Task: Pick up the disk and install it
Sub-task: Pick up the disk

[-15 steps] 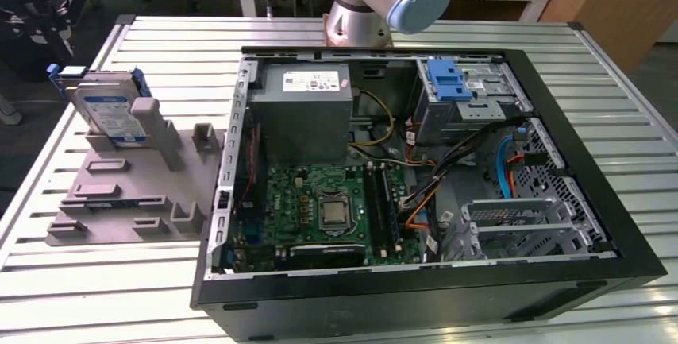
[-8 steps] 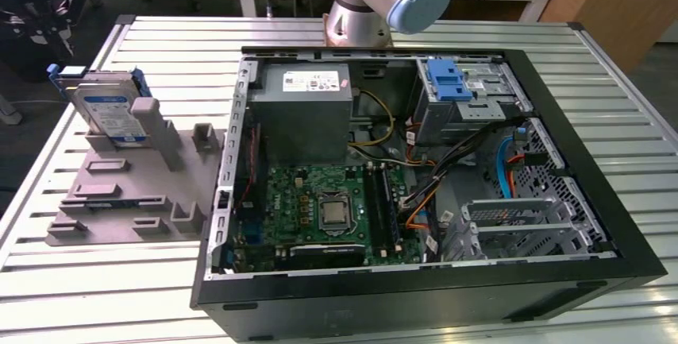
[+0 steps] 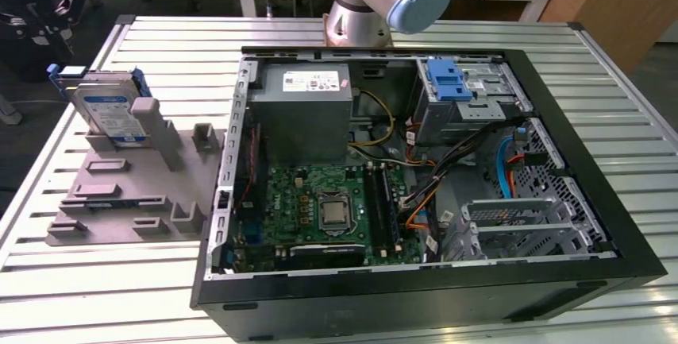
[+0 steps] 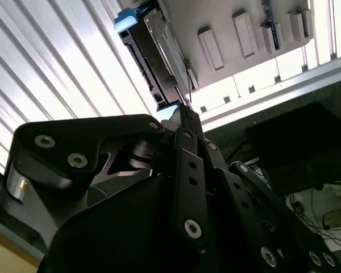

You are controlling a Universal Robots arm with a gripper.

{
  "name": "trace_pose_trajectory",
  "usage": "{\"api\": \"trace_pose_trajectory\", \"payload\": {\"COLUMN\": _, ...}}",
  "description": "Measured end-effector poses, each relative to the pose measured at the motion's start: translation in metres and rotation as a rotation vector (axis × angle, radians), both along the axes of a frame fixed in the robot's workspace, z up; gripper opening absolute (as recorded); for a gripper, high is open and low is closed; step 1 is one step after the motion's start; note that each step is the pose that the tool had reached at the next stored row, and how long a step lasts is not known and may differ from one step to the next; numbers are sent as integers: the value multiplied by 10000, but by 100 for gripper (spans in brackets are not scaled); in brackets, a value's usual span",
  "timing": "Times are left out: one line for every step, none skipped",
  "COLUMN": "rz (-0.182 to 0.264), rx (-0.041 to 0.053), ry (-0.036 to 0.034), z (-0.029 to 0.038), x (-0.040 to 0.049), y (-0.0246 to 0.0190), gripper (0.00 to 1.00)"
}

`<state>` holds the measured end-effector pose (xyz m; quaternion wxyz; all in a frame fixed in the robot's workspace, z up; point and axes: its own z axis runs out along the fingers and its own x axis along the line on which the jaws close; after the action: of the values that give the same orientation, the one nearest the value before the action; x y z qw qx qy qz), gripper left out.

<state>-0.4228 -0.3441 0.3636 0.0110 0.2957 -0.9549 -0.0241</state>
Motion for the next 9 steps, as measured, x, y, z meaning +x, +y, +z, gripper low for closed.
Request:
{"api": "trace_pose_trajectory", "payload": {"rz": 98, "rx": 49, "ry": -3, "z": -2, "x": 0, "y": 0, "gripper": 11}}
{"api": "trace_pose_trajectory", "payload": {"rz": 194, "rx": 102, "ry": -5, "z": -3, "x": 0, "y": 1, "gripper": 11}}
{"api": "trace_pose_trajectory", "payload": {"rz": 294, "rx": 168, "ry": -7, "z": -5, "x": 1, "y": 1, "gripper": 11}}
{"api": "trace_pose_trajectory", "payload": {"rz": 366, "rx": 242, "ry": -7, "z": -6, "x": 0, "y": 1, "gripper": 11}}
{"api": "trace_pose_trajectory", "payload": {"rz": 445, "rx": 332, "ry": -8, "z": -8, "x": 1, "y": 1, "gripper": 11}}
{"api": "trace_pose_trajectory", "payload": {"rz": 516, "rx": 422, "ry": -8, "z": -9, "x": 0, "y": 1, "gripper": 11}}
{"api": "trace_pose_trajectory", "payload": {"rz": 588, "rx": 517, "ry": -9, "z": -11, "x": 0, "y": 1, "gripper": 11}}
{"api": "trace_pose_trajectory", "payload": {"rz": 651, "rx": 611, "ry": -11, "z": -12, "x": 1, "y": 1, "gripper": 11}}
{"api": "trace_pose_trajectory", "payload": {"rz": 721, "rx": 695, "ry": -12, "z": -13, "x": 1, "y": 1, "gripper": 11}}
